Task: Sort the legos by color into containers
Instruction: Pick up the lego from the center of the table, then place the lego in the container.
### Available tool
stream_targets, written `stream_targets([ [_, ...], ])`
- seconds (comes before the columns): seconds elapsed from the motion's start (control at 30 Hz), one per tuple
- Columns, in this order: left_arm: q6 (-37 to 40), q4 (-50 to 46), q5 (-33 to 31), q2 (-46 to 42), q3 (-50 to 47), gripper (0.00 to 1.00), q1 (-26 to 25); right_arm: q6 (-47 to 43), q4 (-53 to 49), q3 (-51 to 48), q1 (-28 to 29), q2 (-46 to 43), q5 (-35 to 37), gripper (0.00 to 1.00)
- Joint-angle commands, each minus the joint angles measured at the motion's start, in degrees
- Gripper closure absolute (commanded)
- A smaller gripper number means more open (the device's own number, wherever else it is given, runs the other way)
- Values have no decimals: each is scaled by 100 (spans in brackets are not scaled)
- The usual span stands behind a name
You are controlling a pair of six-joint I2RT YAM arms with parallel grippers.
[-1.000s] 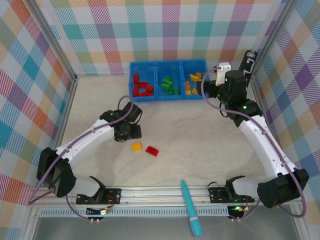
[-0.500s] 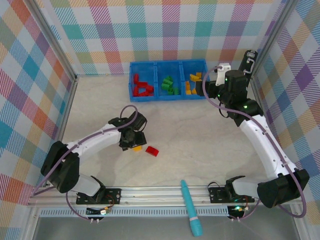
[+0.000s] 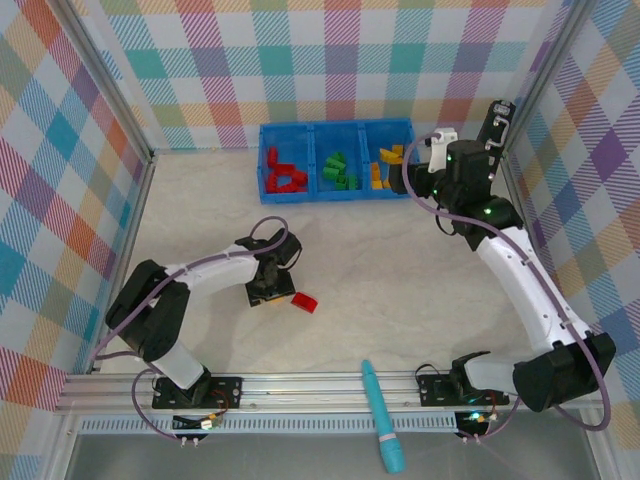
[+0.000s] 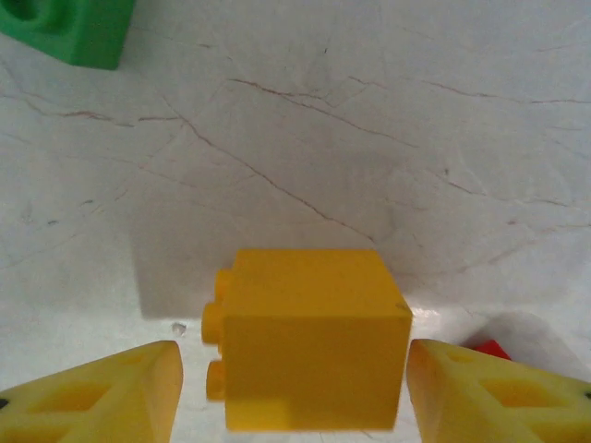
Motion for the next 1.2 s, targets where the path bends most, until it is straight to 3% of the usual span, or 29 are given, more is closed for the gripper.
stream_targets([
  [0.0,16,115,-15,146,13,38,-54,0,27,178,-34,51,-91,1],
  [0.33,233,108,66,477,288,75,-60,-88,98,88,-34,107,25,1],
  [0.43,619,314,155,867,1015,76,-97,-228,30,231,-34,159,68,1],
  [0.63,1848,277,337,2421,4093,76,-423,-380,-227,570,-36,72,103,1],
  [0.8,2220,343,535,3682,6394,76,-428,-345,-252,600,-38,-49,135,1],
  [0.9,2211,785,783,4089,7131,76,-434,-389,-231,546,-34,-127,200,1],
  [1.0,2099,2052,987,4169,7138,73,-462,-424,-101,386,-40,-174,255,1],
  [1.17,2158,3227,408,4557,7495,71,-459,-372,-35,317,-34,-146,181,1],
])
